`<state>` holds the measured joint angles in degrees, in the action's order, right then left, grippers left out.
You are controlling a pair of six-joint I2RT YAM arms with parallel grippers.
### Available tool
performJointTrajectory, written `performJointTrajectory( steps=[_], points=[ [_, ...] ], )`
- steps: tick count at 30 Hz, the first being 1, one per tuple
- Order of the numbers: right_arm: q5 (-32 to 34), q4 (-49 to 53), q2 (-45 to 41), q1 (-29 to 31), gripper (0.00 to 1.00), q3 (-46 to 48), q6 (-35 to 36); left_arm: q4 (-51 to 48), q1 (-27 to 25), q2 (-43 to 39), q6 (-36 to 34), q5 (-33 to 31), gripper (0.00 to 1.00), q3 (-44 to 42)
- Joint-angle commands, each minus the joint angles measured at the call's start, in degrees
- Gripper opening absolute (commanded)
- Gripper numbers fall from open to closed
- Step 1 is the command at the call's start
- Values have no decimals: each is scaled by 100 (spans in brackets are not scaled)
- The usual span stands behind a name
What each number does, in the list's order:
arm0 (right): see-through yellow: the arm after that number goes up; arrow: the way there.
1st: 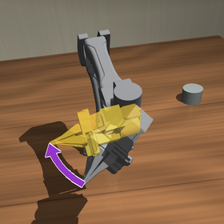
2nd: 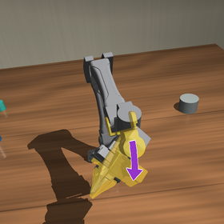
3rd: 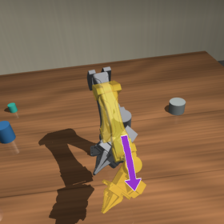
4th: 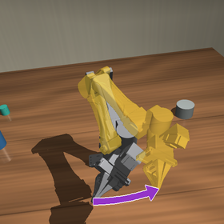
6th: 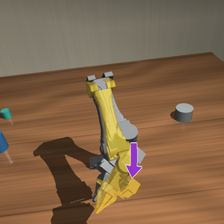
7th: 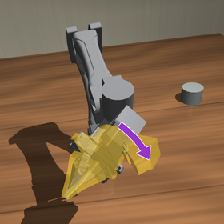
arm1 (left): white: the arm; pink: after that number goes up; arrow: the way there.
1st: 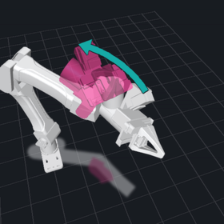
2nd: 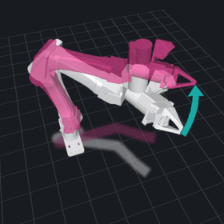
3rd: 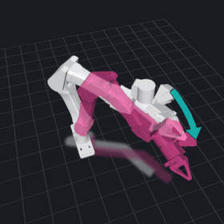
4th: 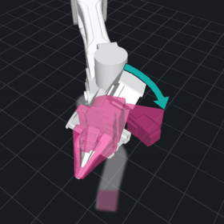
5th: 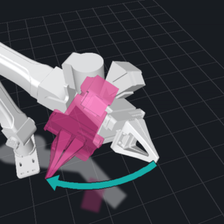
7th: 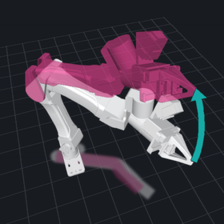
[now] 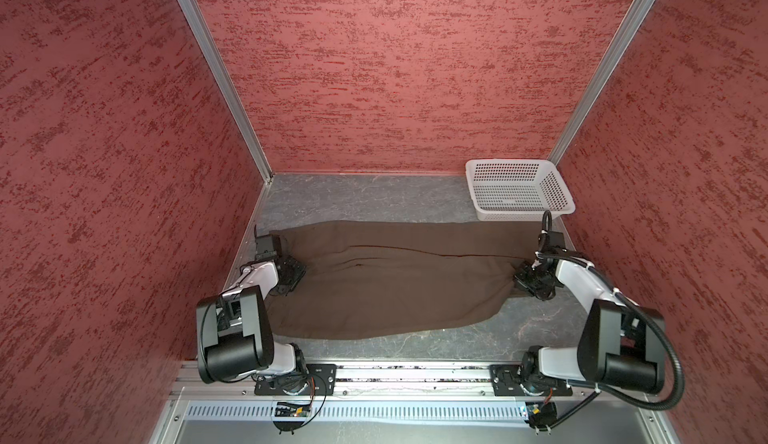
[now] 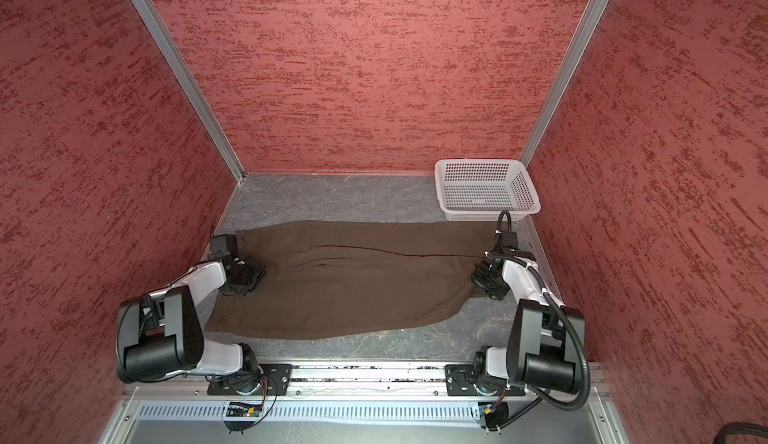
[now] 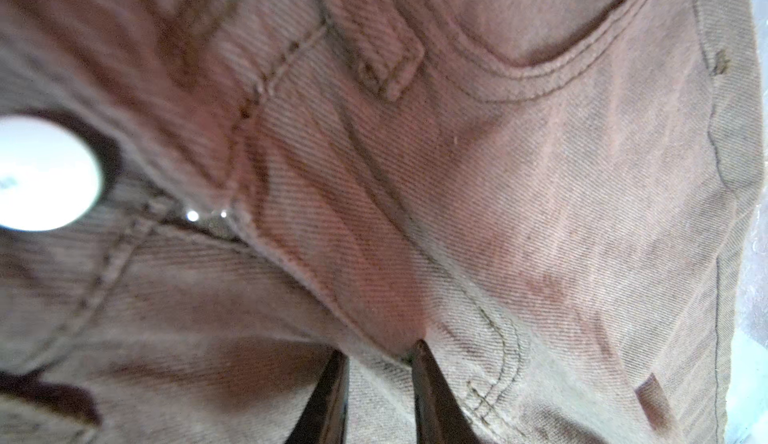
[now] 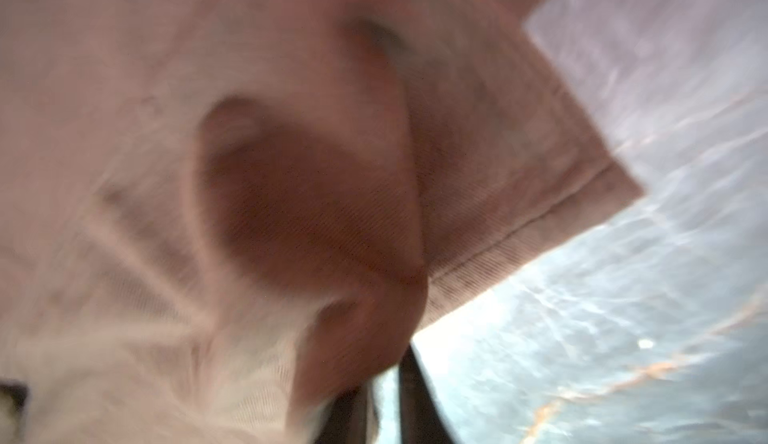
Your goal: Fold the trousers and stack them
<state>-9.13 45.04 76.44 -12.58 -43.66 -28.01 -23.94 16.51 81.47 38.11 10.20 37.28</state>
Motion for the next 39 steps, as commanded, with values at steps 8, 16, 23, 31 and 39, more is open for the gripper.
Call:
performJointTrajectory(
  steps=[8, 16, 23, 31, 39],
  points=[
    [-72, -188, 236, -17, 9, 163, 4, -144, 74, 121, -23, -182, 28, -158],
    [-131, -385, 850, -17, 30, -32, 120, -128, 81, 180, -31, -195, 28, -149],
    [-35, -608, 1201, 15, 21, 97, 189, -145, 89, 150, -31, -220, 28, -140],
    [409, -40, 991, 16, 0, -389, 532, -141, 126, 176, -22, -213, 28, -139],
    [989, 713, -313, -293, 0, -1597, 240, -97, 230, 54, -23, -117, 28, -220]
  ],
)
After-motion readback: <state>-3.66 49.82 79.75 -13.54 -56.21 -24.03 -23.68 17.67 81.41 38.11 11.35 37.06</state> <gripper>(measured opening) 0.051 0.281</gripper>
